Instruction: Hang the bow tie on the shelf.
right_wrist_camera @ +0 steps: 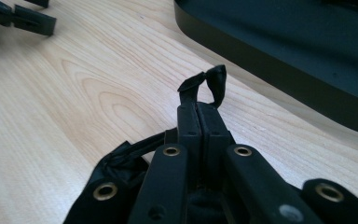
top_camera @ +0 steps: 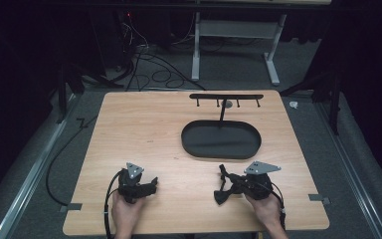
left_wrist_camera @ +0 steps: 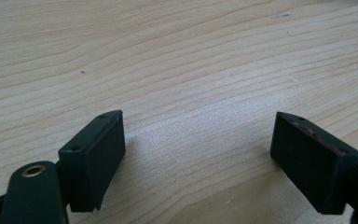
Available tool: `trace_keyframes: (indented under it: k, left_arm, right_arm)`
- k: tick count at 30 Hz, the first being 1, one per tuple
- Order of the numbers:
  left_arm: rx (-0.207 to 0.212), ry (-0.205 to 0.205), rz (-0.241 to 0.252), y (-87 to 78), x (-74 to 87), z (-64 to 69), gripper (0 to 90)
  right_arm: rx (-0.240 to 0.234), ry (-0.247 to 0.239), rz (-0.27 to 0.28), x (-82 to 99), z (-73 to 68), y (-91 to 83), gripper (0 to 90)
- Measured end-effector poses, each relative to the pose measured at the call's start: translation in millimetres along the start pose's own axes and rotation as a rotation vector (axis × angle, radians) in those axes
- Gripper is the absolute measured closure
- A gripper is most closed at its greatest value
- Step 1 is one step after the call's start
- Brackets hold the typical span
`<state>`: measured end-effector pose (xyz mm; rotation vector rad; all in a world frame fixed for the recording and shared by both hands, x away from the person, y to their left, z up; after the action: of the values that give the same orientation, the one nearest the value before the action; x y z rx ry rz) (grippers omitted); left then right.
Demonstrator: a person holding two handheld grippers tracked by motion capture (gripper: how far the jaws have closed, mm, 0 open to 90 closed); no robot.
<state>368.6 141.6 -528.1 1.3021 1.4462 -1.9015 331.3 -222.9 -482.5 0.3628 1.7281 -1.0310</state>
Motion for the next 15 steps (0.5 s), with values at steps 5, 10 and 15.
trace_keyframes:
  k: [5,10,15]
  left_arm:
    - [0.000,0.000,0.000,0.1,-0.1,-0.1,18.5]
    - [-0.001,0.000,0.000,0.3,-0.1,-0.1,18.5]
    - [-0.002,-0.002,0.002,0.4,-0.2,0.0,18.5]
  right_arm:
    - [-0.002,-0.022,0.013,-6.5,-0.3,-6.6,90.0]
    - [-0.006,-0.039,0.029,-11.4,0.1,-11.9,90.0]
    - [-0.007,-0.058,0.053,-20.4,0.8,-18.1,90.0]
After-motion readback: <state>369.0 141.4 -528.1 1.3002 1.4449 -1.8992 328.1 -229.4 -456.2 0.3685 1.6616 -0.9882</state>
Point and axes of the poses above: each handheld gripper's, and its own axes: y roughly forward along the jaws, x roughly out of its underside, z roughly to its right, the point moved 3 cm from there along y, roughly forward along the jaws, and after that the axes turned 12 degrees about z, right-handed, at the moved point
